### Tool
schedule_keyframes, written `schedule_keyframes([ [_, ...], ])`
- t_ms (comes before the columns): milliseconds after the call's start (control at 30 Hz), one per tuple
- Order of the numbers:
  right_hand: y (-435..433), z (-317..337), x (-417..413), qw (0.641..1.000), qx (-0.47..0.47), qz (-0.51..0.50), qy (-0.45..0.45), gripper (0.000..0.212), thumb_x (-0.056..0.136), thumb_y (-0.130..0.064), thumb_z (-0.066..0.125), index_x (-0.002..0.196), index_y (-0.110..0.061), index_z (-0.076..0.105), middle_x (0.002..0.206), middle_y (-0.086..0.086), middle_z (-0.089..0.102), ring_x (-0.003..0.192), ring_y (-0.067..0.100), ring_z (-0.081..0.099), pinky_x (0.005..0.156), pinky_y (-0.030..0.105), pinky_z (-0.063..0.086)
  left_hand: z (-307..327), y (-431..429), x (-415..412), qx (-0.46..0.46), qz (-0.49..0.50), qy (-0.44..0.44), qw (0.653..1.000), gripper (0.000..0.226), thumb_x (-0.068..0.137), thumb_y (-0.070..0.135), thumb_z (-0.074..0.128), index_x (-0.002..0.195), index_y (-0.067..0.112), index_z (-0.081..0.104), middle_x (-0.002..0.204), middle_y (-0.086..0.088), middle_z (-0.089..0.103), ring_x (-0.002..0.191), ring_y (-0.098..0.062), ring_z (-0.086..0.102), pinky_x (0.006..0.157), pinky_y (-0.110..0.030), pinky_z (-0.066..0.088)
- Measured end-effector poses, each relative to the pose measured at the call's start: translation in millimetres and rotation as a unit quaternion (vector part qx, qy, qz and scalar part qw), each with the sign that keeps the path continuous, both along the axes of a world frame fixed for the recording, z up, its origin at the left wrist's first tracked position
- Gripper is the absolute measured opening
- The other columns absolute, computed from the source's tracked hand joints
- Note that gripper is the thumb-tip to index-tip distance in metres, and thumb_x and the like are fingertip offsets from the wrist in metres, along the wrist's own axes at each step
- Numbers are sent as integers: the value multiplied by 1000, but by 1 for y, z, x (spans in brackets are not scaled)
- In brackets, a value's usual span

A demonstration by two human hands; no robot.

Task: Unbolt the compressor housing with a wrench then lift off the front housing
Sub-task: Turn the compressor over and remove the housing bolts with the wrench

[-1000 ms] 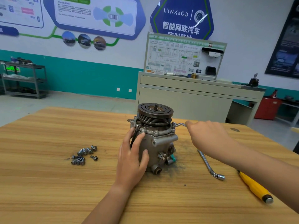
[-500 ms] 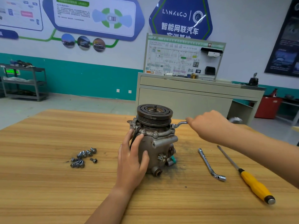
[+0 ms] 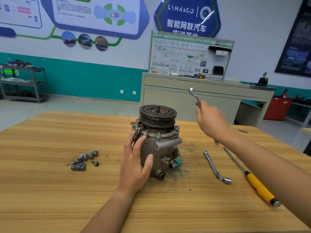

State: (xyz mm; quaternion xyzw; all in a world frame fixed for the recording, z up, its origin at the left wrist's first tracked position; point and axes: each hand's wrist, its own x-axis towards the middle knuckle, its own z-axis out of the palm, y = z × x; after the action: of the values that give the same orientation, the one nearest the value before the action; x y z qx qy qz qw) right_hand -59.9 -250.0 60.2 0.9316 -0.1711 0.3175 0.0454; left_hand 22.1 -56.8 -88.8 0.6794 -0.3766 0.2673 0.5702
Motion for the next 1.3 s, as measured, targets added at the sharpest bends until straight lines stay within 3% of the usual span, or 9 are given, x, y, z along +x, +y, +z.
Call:
schedule_keyframes([
  [267,45,6,-33,943,-168,-71,277,22,92,-6,40,111,-12,49,62,-3,34,51,10,31,42,22,24,0,2,-1,4,2,2,1000,50,82,41,42,131,36,33,147,5,21,137,-5,19,108,-41,26],
  [500,75,16,-34,871,-314,-88,368,10,92,1,45,84,-6,45,59,1,28,45,13,27,38,25,22,0,1,-1,5,3,1,1000,49,83,41,42,131,36,33,147,4,21,136,-2,17,109,-42,25],
  [633,56,11,-31,856,-372,-67,353,40,93,0,38,132,8,33,60,1,29,43,16,27,36,26,22,0,2,-1,5,7,4,1000,50,82,42,42,131,38,33,147,7,20,135,1,16,108,-45,27],
  [800,29,24,-23,840,-406,-16,359,22,92,-3,36,113,-4,45,53,-2,31,42,12,29,39,25,18,-1,3,-3,6,10,8,1000,50,83,43,41,132,39,32,147,8,20,135,-1,18,109,-48,28],
  [900,11,25,-9,858,-384,-6,341,21,92,-3,40,113,-7,43,55,-4,37,44,12,34,44,23,29,1,1,-6,1,16,18,1000,49,83,43,41,131,40,33,146,10,20,135,-3,18,109,-48,28],
  [967,5,20,7,879,-356,14,317,25,92,-3,44,116,-8,43,66,-2,51,55,17,46,66,28,43,2,0,-8,1,20,20,1000,49,83,43,40,131,42,33,146,10,20,136,-7,20,109,-49,28],
  [1133,0,3,40,915,-326,68,227,29,91,-2,45,119,-7,48,111,8,62,102,23,57,104,32,31,2,2,-8,18,24,21,999,50,83,45,39,132,41,31,147,6,21,135,-15,23,109,-45,26],
  [1233,-1,8,32,936,-294,29,189,33,91,-1,40,122,-7,46,117,10,60,108,25,55,106,34,26,1,1,-6,16,24,19,999,49,83,43,40,132,39,35,148,4,23,134,-14,23,108,-44,26],
  [1300,3,15,16,969,-212,-32,124,30,92,-1,35,120,-6,44,99,11,64,88,27,59,81,35,38,1,0,-5,9,26,15,999,48,82,43,41,130,38,37,146,7,22,132,-11,22,107,-42,24],
])
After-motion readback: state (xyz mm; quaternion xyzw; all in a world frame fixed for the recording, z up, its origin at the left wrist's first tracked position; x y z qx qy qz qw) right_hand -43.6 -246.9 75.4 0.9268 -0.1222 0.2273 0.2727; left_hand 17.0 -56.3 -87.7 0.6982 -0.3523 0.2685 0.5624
